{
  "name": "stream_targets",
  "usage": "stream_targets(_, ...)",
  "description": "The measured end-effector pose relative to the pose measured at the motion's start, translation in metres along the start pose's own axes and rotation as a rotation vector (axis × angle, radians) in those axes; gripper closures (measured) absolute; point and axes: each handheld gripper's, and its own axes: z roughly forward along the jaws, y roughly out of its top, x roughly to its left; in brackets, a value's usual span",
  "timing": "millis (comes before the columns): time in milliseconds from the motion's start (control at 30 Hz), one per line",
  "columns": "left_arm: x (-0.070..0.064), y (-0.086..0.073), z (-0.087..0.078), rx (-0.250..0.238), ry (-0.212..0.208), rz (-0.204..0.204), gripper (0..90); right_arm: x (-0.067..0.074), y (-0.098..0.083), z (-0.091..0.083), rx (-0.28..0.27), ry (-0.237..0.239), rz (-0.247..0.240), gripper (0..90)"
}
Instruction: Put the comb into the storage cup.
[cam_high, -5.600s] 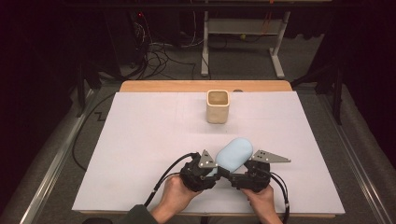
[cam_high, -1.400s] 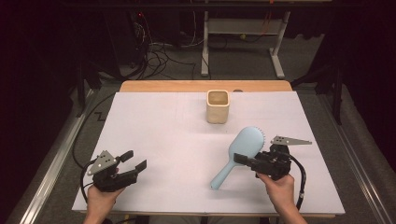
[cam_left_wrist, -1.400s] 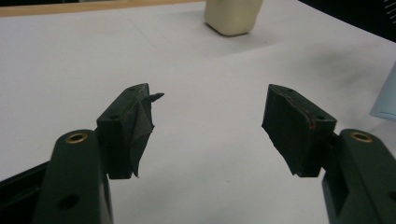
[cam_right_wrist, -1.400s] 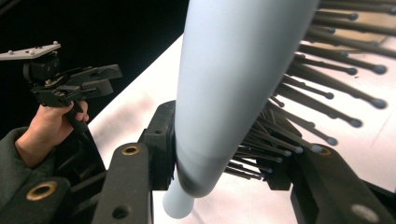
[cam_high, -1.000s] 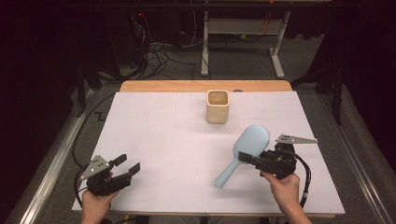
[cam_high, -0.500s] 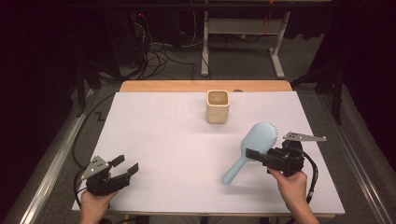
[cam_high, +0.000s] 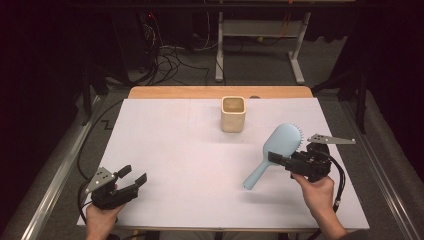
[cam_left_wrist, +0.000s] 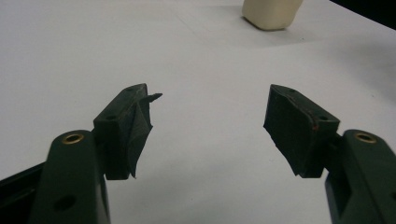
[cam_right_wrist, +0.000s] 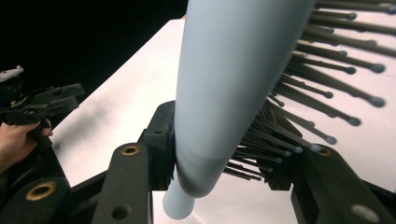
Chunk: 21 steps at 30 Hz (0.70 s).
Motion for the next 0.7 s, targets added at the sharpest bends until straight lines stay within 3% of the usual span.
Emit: stream_targets(700, -0.001, -0.001, 0.001, 0.01, 0.007, 0.005, 33.2, -0.01, 0.027, 0.0, -0.005, -0.089, -0.033, 56.0)
